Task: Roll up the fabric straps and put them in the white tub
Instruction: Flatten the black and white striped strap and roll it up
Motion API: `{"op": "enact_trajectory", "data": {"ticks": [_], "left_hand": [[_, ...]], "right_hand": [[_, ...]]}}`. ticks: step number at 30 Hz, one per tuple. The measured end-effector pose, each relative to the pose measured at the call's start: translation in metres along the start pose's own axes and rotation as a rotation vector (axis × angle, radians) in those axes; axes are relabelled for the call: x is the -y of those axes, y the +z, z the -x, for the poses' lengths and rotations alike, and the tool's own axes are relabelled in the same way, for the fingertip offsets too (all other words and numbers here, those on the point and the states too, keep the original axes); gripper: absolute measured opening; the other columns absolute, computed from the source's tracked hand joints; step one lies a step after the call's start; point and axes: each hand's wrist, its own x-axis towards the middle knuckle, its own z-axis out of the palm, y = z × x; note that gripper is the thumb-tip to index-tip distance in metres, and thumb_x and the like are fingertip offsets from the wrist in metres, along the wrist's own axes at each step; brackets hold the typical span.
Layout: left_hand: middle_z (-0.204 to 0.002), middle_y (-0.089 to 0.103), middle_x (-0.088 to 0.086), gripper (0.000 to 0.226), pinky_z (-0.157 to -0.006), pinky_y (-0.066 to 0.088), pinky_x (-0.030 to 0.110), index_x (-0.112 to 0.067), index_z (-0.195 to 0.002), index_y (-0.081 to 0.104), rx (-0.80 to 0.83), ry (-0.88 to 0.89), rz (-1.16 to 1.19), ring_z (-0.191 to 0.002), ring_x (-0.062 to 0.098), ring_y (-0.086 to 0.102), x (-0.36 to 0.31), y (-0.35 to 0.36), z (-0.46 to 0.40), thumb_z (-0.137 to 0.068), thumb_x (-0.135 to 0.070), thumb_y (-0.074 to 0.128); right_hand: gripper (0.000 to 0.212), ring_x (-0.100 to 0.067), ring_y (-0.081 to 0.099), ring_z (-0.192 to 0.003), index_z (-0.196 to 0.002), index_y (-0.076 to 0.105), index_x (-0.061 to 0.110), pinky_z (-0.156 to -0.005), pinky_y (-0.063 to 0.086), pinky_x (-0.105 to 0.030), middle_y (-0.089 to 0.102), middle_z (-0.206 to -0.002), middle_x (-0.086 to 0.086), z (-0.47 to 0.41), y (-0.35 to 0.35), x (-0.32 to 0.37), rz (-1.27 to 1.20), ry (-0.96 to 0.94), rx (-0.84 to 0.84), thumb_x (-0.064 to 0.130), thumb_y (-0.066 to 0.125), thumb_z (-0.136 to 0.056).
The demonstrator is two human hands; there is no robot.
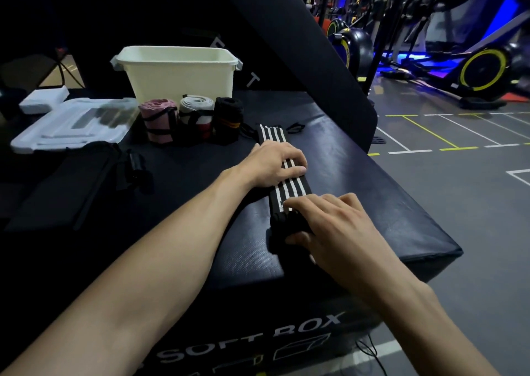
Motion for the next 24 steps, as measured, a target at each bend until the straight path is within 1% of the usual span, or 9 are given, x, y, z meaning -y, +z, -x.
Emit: {"op": "enact_trajectory", "data": {"ticks": [2,4,8,11,14,16,19,21,24], "left_hand": [[-0.11,0.063,-0.029,0.014,-0.105,0.04,0.056,-0.067,-0.089,0.057,0.045,0.006,0.005,-0.116,0.012,0.057,0.002,0.002,0.0,-0.083,-0.076,0.048],[-0.111,0.062,-0.03,0.014,-0.109,0.036,0.055,-0.069,-0.089,0.054,0.064,0.007,0.015,-0.118,0.012,0.055,0.001,0.004,0.001,-0.081,-0.079,0.047],[-0.112,0.062,-0.031,0.018,-0.11,0.034,0.054,-0.068,-0.09,0.056,0.074,0.022,0.019,-0.12,0.012,0.054,-0.002,0.004,0.003,-0.079,-0.081,0.049],[-0.113,0.063,-0.029,0.026,-0.111,0.035,0.052,-0.065,-0.094,0.058,0.068,0.02,0.025,-0.12,0.013,0.053,-0.003,0.003,0.004,-0.077,-0.083,0.05],[-0.121,0.061,-0.024,0.047,-0.111,0.036,0.05,-0.053,-0.104,0.063,0.023,-0.013,0.035,-0.121,0.013,0.049,-0.005,0.001,0.007,-0.071,-0.084,0.052],[-0.127,0.058,-0.022,0.061,-0.114,0.031,0.051,-0.047,-0.108,0.065,-0.008,-0.071,0.012,-0.123,0.014,0.043,-0.006,-0.001,0.01,-0.065,-0.087,0.052],[-0.129,0.058,-0.021,0.07,-0.117,0.026,0.055,-0.049,-0.109,0.065,-0.034,-0.148,-0.027,-0.13,0.017,0.04,-0.007,-0.002,0.011,-0.058,-0.094,0.05],[-0.132,0.061,-0.021,0.074,-0.117,0.026,0.055,-0.051,-0.11,0.067,-0.037,-0.16,-0.058,-0.134,0.017,0.043,-0.006,-0.002,0.009,-0.057,-0.098,0.046],[-0.149,0.053,-0.02,0.074,-0.121,0.013,0.059,-0.053,-0.123,0.066,0.038,-0.185,-0.063,-0.149,0.02,0.032,-0.006,-0.005,0.008,-0.065,-0.096,0.047]], "right_hand": [[0.032,-0.016,0.063,-0.087,-0.108,0.059,0.028,-0.076,0.033,-0.036,0.067,-0.093,0.015,0.001,-0.008,0.004,-0.063,0.002,0.023,0.049,0.06,-0.084],[0.029,-0.014,0.059,-0.089,-0.108,0.056,0.028,-0.081,0.031,-0.035,0.057,-0.087,0.018,0.003,-0.015,0.005,-0.123,0.008,0.046,0.047,0.067,-0.089],[0.028,-0.013,0.054,-0.089,-0.111,0.052,0.031,-0.091,0.033,-0.035,0.054,-0.084,0.014,0.007,-0.021,0.006,-0.148,0.014,0.073,0.054,0.056,-0.096],[0.024,-0.014,0.049,-0.08,-0.109,0.05,0.033,-0.085,0.03,-0.034,0.046,-0.075,0.016,0.008,-0.023,0.009,-0.159,0.062,0.103,0.053,0.055,-0.097],[0.023,-0.02,0.059,-0.083,-0.11,0.054,0.032,-0.078,0.027,-0.033,0.067,-0.086,0.008,0.003,-0.025,0.01,-0.181,0.11,0.109,0.052,0.055,-0.098],[0.024,-0.022,0.062,-0.086,-0.11,0.057,0.03,-0.075,0.027,-0.032,0.07,-0.089,0.005,0.001,-0.026,0.01,-0.198,0.145,0.102,0.051,0.054,-0.098],[0.023,-0.02,0.061,-0.091,-0.108,0.058,0.031,-0.076,0.032,-0.034,0.069,-0.094,0.007,-0.002,-0.023,0.007,-0.221,0.166,0.117,0.051,0.052,-0.099],[0.025,-0.019,0.058,-0.1,-0.109,0.059,0.033,-0.081,0.039,-0.039,0.064,-0.105,0.01,-0.005,-0.021,0.004,-0.209,0.16,0.13,0.053,0.049,-0.099],[0.033,-0.019,0.048,-0.11,-0.118,0.062,0.034,-0.09,0.041,-0.042,0.051,-0.118,0.012,-0.011,-0.018,0.001,-0.159,0.17,0.192,0.054,0.044,-0.1]]}}
